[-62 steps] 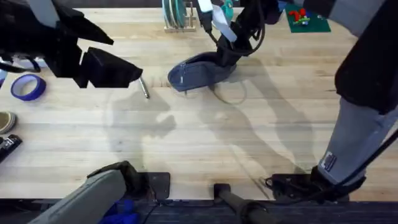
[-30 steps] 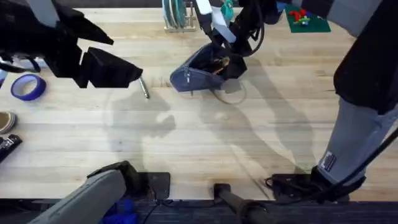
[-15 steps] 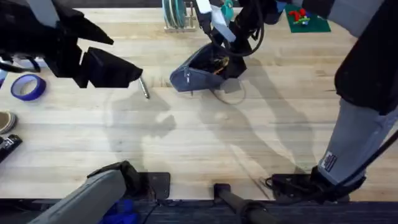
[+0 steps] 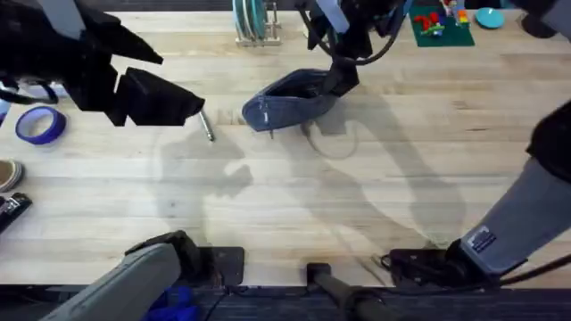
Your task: Unzip the bag, pick up the pens from the table one at a time and place them inside, then zip the bag closed.
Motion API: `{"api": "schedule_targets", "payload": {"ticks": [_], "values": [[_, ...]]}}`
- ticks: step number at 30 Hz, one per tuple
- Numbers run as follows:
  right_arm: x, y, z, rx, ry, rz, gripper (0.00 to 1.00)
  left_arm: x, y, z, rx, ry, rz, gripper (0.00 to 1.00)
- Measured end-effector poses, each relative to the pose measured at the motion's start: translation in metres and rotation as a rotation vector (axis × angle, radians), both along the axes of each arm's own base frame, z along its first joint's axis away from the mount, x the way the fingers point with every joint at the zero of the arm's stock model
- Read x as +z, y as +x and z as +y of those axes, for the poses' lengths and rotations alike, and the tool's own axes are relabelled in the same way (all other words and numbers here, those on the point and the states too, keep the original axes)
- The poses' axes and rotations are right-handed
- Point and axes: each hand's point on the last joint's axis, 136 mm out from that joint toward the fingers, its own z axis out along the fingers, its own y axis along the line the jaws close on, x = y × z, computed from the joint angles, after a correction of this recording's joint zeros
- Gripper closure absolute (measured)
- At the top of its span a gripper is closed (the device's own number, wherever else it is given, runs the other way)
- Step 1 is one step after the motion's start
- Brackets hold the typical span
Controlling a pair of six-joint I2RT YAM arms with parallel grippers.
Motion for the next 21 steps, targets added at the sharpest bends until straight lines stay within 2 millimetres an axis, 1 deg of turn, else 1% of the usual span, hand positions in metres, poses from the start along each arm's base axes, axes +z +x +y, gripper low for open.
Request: {"api": "schedule_targets", "payload": {"ticks": [8,15,18,21], "values": [[0.023,-0.005,-0.002,-0.03,0.023,-0.028,0.006,0.0,0.0,0.0,0.0,0.0,0.0,0.005],[0.056,-0.014,-0.011,-0.051,0.026,-0.098,0.005,0.0,0.0,0.0,0.0,0.0,0.0,0.005],[0.068,-0.016,-0.015,-0.083,0.028,-0.12,0.005,0.0,0.0,0.0,0.0,0.0,0.0,0.005],[0.075,-0.018,-0.019,-0.156,0.039,-0.105,0.005,0.0,0.0,0.0,0.0,0.0,0.0,0.005]]}}
